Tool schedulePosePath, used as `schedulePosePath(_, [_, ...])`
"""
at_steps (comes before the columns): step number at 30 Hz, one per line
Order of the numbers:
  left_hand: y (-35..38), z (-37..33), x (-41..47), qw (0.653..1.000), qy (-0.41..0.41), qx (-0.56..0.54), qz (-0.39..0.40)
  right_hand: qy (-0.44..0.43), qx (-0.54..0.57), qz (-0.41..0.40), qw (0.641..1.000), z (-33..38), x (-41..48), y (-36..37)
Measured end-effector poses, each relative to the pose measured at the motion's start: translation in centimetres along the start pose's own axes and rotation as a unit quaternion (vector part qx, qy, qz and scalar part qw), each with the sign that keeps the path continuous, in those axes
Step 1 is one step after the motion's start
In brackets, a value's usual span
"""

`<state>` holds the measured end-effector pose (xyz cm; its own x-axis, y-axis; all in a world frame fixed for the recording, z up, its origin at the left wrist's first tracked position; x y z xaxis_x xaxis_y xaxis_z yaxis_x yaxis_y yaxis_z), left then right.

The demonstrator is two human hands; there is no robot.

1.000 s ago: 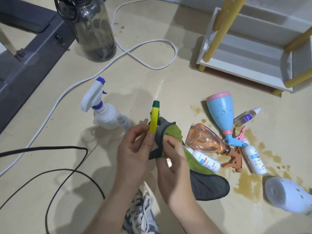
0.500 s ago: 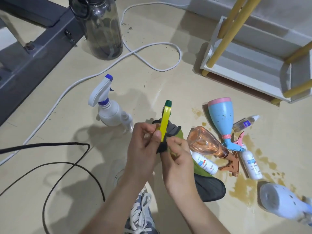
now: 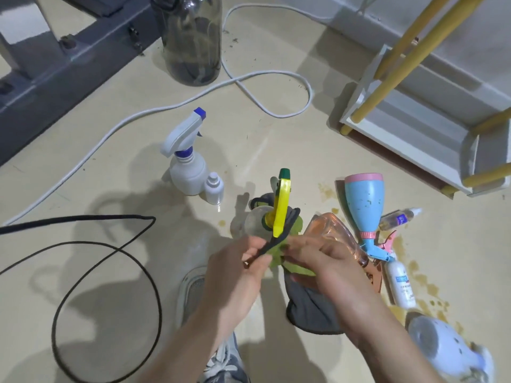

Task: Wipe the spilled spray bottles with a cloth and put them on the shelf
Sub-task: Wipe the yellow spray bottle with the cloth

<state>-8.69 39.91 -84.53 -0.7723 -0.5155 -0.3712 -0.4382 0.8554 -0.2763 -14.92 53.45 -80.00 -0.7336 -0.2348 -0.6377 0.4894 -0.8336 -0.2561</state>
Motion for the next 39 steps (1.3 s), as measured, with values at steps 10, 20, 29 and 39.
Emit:
schedulePosePath(10, [-5.8,-5.6,2.6,0.975,0.161,0.067,-0.141,-0.207,-0.294,-0.189,0.914,8.6,3.2,-1.6])
schedulePosePath(20, [0.8,-5.1,5.5,0.988,0.146,0.028,-0.030,-0.059,-0.179,-0.200,0.961,6.4,8.2,-2.4])
schedulePosePath(29, [2.2,-0.9,6.0,0.956,-0.078,-0.268,0.087,-0.028,-0.079,0.131,0.988,1.2,7.9,2.3])
schedulePosePath(39, [5.7,-2.3,16.7,0.844,0.171,0.507,0.026,-0.034,0.107,-0.185,0.976,-3.9,3.1,-5.8])
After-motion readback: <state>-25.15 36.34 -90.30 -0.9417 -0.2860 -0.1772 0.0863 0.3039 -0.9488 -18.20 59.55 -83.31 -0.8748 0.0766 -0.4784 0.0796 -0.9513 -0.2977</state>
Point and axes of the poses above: each hand's wrist, its own x-axis towards the middle knuckle, its own y-axis out of the palm, z = x × y, the point moved 10 cm from there along x, towards the middle knuckle, and after that the axes turned 3 degrees about -z, right-handed, at the moved point
